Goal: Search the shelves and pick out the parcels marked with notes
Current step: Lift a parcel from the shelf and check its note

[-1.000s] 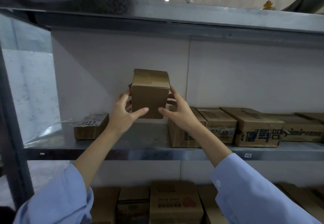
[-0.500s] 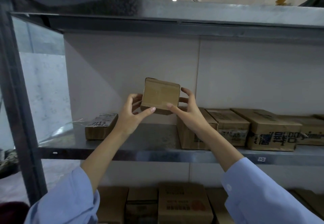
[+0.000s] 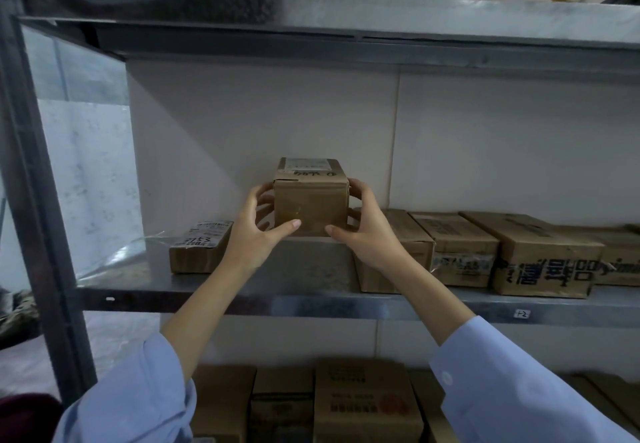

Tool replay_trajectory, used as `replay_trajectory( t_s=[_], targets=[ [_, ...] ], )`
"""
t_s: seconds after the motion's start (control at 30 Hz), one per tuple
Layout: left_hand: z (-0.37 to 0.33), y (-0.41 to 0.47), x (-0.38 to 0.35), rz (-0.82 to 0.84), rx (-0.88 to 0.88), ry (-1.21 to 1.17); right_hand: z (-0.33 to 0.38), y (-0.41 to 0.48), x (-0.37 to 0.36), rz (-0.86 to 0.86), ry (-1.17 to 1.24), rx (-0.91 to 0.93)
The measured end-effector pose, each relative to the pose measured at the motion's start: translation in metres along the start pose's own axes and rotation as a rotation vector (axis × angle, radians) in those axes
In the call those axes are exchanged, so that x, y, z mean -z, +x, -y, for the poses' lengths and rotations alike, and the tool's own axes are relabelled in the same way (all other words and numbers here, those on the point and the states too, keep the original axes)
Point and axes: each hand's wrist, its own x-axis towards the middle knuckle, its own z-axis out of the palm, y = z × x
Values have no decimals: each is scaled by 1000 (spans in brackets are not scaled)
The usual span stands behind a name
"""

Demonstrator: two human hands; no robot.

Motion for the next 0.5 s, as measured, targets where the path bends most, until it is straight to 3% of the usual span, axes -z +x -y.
replay_trajectory(
  t_s=[0.2,0.5],
  targets=[
    [5,0,4,-21,-19,-29,1,-2,-8,38,31,24],
    [32,-15,16,87,35,48,-16,-12,-33,54,-52,-34]
  ],
)
